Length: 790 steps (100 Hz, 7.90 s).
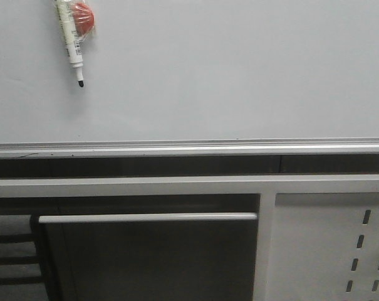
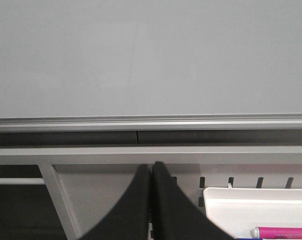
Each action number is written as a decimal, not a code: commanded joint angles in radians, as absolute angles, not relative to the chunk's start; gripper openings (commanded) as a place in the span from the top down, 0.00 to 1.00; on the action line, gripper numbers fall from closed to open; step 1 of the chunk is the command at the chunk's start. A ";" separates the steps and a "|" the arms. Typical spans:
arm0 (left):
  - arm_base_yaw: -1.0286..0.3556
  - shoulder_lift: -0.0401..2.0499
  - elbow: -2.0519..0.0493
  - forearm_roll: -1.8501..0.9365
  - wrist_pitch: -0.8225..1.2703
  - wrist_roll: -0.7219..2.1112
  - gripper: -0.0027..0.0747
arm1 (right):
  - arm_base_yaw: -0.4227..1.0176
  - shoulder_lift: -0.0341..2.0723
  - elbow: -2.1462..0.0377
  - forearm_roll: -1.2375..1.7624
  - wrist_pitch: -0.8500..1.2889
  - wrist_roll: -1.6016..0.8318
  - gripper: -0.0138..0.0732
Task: Write number 1 on whiteboard
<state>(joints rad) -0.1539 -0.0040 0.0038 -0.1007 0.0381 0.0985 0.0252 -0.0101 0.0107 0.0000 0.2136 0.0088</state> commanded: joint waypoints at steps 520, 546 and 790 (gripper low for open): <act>-0.460 1.201 -0.780 -1.714 0.448 1.736 0.99 | 0.021 0.506 -0.593 0.600 0.722 -0.285 0.42; -0.623 1.199 -0.770 -1.428 0.582 1.611 0.99 | 0.021 0.680 -0.630 1.031 0.916 -0.736 0.42; -0.679 1.199 -0.808 -1.345 0.489 1.441 0.26 | 0.437 1.160 -1.185 0.609 1.028 -0.682 0.90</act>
<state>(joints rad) -0.7272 1.2643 -0.7731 -1.2919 0.4865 1.4682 0.4358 1.2314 -1.1786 0.6386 1.1003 -0.7202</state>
